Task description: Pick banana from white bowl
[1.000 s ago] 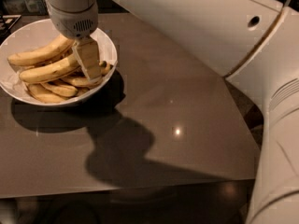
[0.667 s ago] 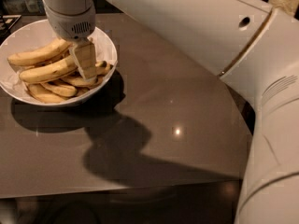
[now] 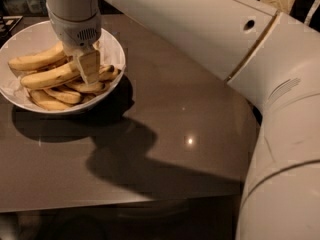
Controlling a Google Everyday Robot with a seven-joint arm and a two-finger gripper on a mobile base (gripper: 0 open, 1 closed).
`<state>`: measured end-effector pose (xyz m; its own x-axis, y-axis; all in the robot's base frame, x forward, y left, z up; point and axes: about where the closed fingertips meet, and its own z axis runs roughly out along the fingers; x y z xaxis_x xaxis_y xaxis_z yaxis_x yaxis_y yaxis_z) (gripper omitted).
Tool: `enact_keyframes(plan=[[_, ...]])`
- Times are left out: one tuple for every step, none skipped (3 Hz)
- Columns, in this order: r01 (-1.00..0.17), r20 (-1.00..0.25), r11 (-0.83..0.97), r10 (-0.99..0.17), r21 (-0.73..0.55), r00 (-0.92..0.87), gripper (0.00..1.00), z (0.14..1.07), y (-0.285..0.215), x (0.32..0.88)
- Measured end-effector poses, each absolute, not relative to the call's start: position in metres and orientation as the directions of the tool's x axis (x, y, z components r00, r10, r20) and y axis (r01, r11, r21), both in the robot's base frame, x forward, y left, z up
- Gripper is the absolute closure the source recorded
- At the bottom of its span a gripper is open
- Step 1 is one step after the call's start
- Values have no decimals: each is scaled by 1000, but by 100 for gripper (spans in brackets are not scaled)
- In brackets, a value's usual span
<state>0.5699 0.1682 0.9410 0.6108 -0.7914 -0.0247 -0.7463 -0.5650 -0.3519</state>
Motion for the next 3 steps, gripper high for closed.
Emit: enact_keyframes(plan=[[-739,-28,-582,-779,-338,626,44,933,171,574],[-733,-28,-595,-770,-331,638,43,927,174,579],[-732,-41,-600,-764,-323,644,63,924,176,582]])
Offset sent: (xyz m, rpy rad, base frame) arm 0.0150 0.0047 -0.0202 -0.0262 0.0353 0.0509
